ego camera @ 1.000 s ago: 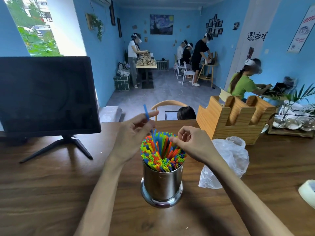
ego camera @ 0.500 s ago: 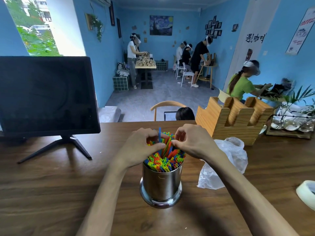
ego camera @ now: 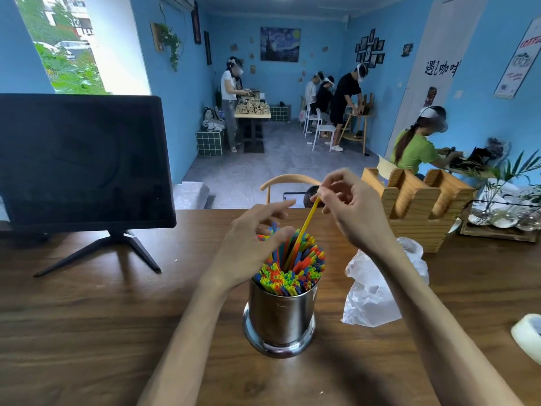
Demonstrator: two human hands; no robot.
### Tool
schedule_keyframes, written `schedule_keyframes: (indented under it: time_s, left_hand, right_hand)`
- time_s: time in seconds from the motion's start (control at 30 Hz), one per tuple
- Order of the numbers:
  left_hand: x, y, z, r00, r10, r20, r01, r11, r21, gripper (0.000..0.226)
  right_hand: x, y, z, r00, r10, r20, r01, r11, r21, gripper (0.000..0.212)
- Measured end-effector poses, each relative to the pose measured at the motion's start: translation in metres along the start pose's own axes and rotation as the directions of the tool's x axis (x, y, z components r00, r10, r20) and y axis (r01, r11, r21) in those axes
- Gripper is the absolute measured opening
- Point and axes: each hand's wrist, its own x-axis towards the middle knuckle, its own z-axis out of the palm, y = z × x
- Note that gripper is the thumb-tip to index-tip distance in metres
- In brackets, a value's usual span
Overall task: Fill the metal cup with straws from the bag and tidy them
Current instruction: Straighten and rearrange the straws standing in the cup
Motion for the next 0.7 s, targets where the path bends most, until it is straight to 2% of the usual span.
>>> schedule_keyframes:
  time_s: [0.1,0.2,0.3,0.37,0.47,0.57,0.63,0.7]
  left_hand:
    - [0.001,0.000,0.005,0.999,-0.018,0.042,0.011,0.988,0.155,0.022]
    - [-0.001,-0.005,0.008,0.987,-0.065,0.147,0.028,0.969,0.246,0.027]
    - [-0.005,-0.009,0.009,0.991,-0.084,0.108,0.063,0.982,0.179,0.034]
    - [-0.005,-0.009,0.008,0.995,-0.083,0.063,0.075,0.989,0.125,0.031]
    - [-0.005,-0.002,0.005,0.998,-0.052,-0.044,0.046,0.990,-0.133,0.024]
    - [-0.004,0.013,-0.005,0.950,-0.105,-0.295,-0.036,0.898,-0.438,0.022]
    - [-0.002,0.020,-0.016,0.891,-0.224,-0.396,-0.068,0.795,-0.603,0.023]
    - [0.001,0.024,-0.027,0.840,-0.324,-0.435,-0.107,0.686,-0.720,0.018]
  right_hand:
    - [0.007,-0.009,-0.006,0.993,-0.058,-0.099,0.067,0.994,0.091,0.013]
    - [0.010,-0.010,-0.008,0.982,-0.085,-0.168,0.110,0.983,0.148,0.008]
    - [0.010,-0.010,-0.007,0.959,-0.097,-0.268,0.152,0.969,0.193,0.008]
    - [0.010,-0.011,-0.005,0.938,-0.061,-0.341,0.161,0.948,0.275,0.006]
    - [0.010,-0.013,-0.004,0.906,0.011,-0.424,0.167,0.910,0.380,0.004]
    - [0.008,-0.011,-0.003,0.899,0.075,-0.432,0.138,0.887,0.441,0.005]
    - [0.005,-0.008,-0.001,0.931,0.098,-0.352,0.076,0.890,0.450,0.007]
    - [0.000,-0.003,0.000,0.981,0.087,-0.174,0.001,0.892,0.453,0.006]
